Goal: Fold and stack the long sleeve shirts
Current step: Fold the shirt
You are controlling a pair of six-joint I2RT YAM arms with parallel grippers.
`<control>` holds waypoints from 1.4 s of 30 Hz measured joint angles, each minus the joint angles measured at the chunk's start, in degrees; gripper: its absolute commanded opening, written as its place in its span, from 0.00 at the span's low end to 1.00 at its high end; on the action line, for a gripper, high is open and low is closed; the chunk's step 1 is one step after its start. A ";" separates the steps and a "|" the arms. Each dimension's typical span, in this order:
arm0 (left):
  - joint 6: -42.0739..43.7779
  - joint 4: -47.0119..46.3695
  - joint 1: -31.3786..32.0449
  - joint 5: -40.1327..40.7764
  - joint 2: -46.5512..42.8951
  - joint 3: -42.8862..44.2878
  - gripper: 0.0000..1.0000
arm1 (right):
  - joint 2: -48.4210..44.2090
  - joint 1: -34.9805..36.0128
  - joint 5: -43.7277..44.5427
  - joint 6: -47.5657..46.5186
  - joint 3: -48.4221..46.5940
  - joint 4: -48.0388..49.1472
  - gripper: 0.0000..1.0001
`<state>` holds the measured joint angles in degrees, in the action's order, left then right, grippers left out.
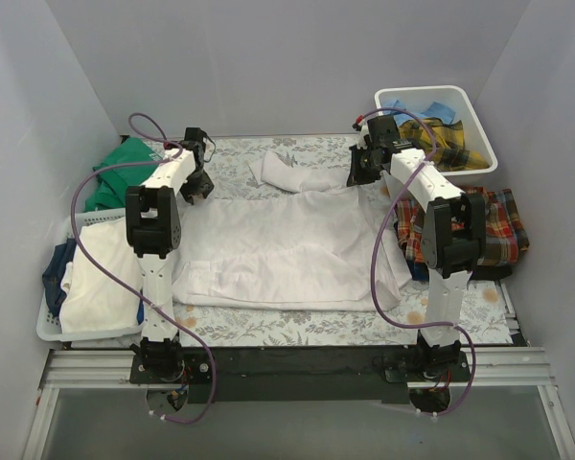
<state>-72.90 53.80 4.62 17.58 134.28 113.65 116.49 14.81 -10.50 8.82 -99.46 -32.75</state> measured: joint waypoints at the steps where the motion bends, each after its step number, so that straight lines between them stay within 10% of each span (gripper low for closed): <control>1: 0.04 -0.22 0.00 0.09 0.00 -0.07 0.37 | 0.02 0.00 0.00 0.00 0.00 0.00 0.01; 6: -0.09 -1.07 0.00 0.26 0.00 -0.35 0.01 | 0.13 0.00 0.04 0.00 0.00 0.00 0.01; 42: 1.73 -0.39 0.00 -0.24 -13.03 -13.66 0.00 | -14.43 -0.26 0.22 -0.13 18.99 4.87 0.01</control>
<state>-71.18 53.41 4.62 17.34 121.25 99.98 102.06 14.55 -10.28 8.69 -80.47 -27.88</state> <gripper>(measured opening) 0.012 0.031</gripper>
